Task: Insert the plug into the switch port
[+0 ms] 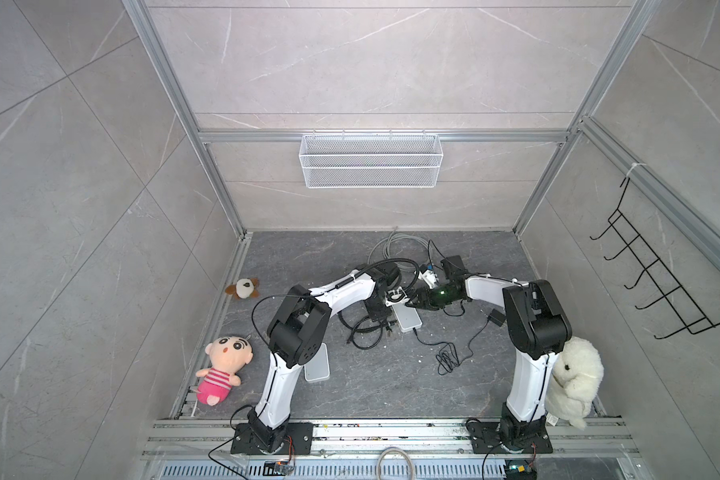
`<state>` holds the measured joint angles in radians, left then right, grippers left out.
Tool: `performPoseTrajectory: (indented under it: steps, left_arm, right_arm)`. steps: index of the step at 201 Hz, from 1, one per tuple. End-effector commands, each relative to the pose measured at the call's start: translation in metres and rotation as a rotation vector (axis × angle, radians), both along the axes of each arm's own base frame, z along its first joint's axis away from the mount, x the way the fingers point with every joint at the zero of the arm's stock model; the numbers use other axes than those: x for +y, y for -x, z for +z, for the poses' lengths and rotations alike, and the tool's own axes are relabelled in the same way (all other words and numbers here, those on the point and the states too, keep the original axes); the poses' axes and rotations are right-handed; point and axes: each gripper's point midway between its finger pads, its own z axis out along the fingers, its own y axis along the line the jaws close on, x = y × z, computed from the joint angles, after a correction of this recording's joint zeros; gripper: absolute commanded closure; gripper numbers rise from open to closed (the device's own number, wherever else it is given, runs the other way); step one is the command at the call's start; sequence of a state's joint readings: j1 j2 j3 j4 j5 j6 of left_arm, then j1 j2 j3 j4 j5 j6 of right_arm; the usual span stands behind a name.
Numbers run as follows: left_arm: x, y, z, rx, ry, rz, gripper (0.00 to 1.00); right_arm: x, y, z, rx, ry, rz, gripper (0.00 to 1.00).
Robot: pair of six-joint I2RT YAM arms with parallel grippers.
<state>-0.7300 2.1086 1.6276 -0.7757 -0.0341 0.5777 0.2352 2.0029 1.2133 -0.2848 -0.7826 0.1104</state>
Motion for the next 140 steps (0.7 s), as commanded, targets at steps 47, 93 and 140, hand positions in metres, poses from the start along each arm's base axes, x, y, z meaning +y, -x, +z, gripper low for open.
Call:
performPoseTrajectory:
  steps: [47,93,140]
  left_arm:
    - [0.000,-0.005,-0.008,-0.066,-0.057,-0.092,0.89]
    - [-0.003,0.002,-0.010,-0.065,-0.063,-0.139,0.88]
    - [-0.010,0.005,-0.012,-0.079,-0.068,-0.165,0.88]
  right_arm:
    - [0.004,-0.003,0.001,0.001,-0.009,0.023,0.55]
    - [0.009,-0.001,0.001,0.023,-0.048,0.032,0.55]
    - [0.011,0.001,-0.001,0.039,-0.066,0.041,0.55]
